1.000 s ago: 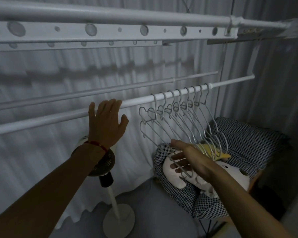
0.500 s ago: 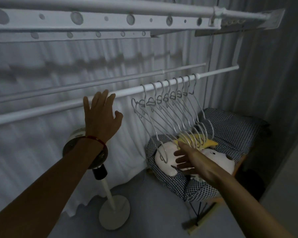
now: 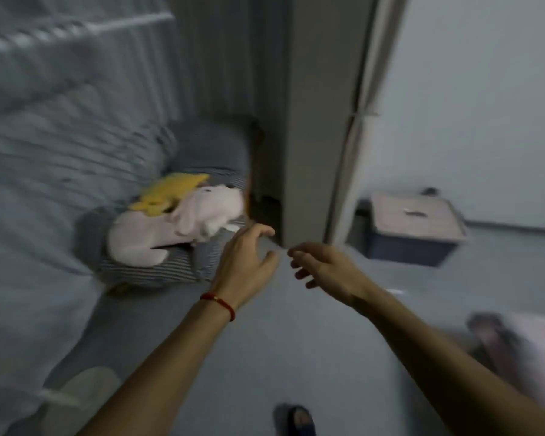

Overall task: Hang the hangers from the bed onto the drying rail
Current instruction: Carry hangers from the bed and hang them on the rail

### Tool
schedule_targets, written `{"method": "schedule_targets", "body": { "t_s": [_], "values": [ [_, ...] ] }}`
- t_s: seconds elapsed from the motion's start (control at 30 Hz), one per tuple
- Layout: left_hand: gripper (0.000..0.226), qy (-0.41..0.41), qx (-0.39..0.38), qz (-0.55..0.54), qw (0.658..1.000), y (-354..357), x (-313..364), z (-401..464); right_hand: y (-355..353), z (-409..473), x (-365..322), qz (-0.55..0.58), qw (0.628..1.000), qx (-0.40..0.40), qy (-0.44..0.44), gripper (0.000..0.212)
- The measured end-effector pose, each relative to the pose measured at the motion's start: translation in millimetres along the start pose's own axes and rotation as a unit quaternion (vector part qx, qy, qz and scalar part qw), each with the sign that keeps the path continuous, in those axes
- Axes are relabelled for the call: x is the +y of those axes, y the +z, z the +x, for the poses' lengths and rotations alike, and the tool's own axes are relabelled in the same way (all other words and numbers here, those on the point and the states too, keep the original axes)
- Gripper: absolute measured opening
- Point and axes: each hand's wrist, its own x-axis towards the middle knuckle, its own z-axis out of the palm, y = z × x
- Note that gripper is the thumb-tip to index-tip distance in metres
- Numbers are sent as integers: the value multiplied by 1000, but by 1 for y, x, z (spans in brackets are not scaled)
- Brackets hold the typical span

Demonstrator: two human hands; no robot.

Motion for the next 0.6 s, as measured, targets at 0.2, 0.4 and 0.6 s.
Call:
{"method": "schedule_targets", "body": {
  "t_s": [0.2,0.4,0.6],
  "values": [
    [28,-84,-268,-88,956,157,61,-58,-57,-124,156,83,970,162,161,25],
    [33,-47,-424,-74,901,283,159,-134,-116,-267,310,206,880,309,297,24],
    [34,-5,-542,-52,839,458,293,-225,-171,-435,487,259,769,410,416,28]
  ]
}}
